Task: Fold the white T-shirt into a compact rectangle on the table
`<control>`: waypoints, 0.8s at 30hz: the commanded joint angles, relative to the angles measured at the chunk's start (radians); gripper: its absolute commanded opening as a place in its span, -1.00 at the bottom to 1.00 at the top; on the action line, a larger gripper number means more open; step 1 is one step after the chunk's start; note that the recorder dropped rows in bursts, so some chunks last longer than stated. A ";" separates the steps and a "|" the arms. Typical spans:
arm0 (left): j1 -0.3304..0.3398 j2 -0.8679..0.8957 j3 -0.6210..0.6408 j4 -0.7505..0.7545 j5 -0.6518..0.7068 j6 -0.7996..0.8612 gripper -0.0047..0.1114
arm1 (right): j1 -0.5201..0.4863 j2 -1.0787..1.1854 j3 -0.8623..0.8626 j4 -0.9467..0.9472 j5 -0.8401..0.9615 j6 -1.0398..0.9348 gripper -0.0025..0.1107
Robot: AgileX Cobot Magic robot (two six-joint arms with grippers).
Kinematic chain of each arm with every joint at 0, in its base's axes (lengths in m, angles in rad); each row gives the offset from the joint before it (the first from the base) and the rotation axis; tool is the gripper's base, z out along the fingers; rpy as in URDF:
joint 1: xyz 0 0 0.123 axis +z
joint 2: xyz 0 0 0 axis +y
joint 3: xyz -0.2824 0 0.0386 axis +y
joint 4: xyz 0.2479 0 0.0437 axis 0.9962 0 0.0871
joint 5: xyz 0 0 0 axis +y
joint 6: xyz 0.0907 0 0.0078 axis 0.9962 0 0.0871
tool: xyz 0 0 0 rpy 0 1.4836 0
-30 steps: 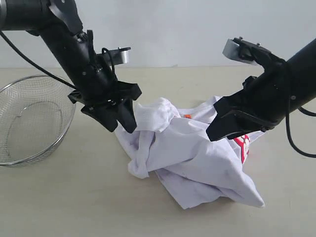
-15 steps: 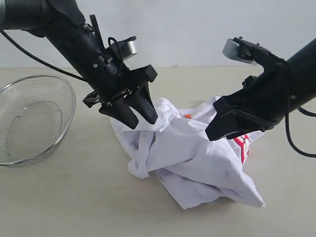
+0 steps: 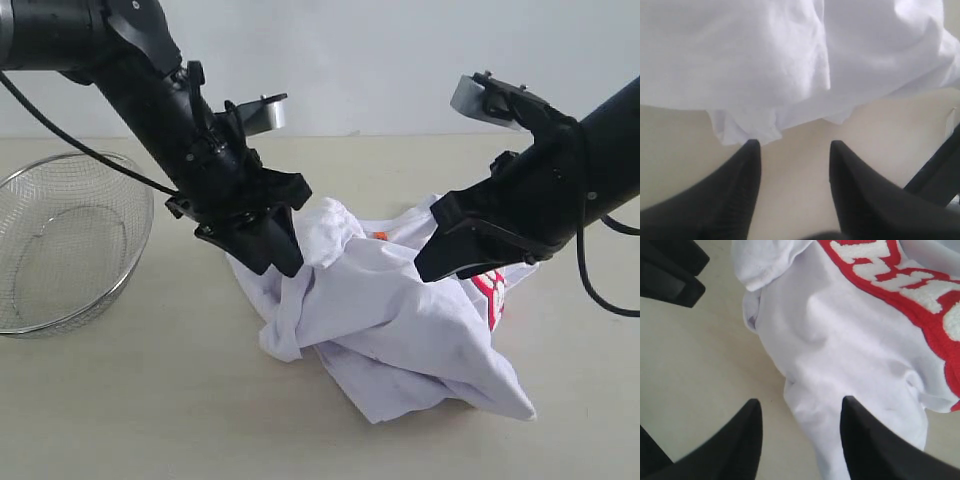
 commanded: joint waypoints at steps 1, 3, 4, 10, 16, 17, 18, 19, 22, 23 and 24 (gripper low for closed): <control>-0.049 -0.010 0.044 0.002 -0.006 -0.004 -0.21 | -0.007 -0.001 -0.001 0.004 -0.006 -0.007 -0.20; -0.068 -0.010 0.070 0.007 -0.041 -0.004 -0.21 | -0.007 -0.001 -0.001 0.004 -0.009 -0.007 -0.20; -0.074 -0.010 0.075 0.009 -0.072 -0.004 -0.21 | -0.007 -0.001 -0.001 0.004 -0.009 -0.007 -0.20; -0.073 -0.005 0.079 0.010 -0.217 -0.004 -0.21 | -0.007 -0.001 -0.001 0.004 -0.009 -0.007 -0.20; -0.064 -0.003 0.062 0.147 -0.393 -0.006 -0.32 | -0.007 -0.001 -0.001 0.004 0.000 -0.007 -0.20; -0.053 -0.003 0.042 0.191 -0.426 -0.036 -0.39 | -0.007 -0.001 -0.001 0.004 0.006 -0.007 -0.20; -0.035 -0.003 0.017 0.234 -0.454 -0.096 -0.48 | -0.007 -0.001 -0.001 0.004 0.013 -0.007 -0.20; -0.017 -0.003 -0.007 0.261 -0.478 -0.151 -0.55 | -0.007 -0.001 -0.001 0.004 0.015 -0.007 -0.20; 0.070 -0.003 -0.088 0.308 -0.494 -0.277 -0.79 | -0.007 -0.001 -0.001 0.004 0.030 -0.007 -0.20; 0.094 -0.003 -0.112 0.301 -0.479 -0.286 -0.84 | -0.007 -0.001 -0.001 0.004 0.035 -0.007 -0.20; 0.120 -0.003 -0.135 0.290 -0.444 -0.286 -0.84 | -0.007 -0.001 -0.001 0.004 0.039 -0.007 -0.20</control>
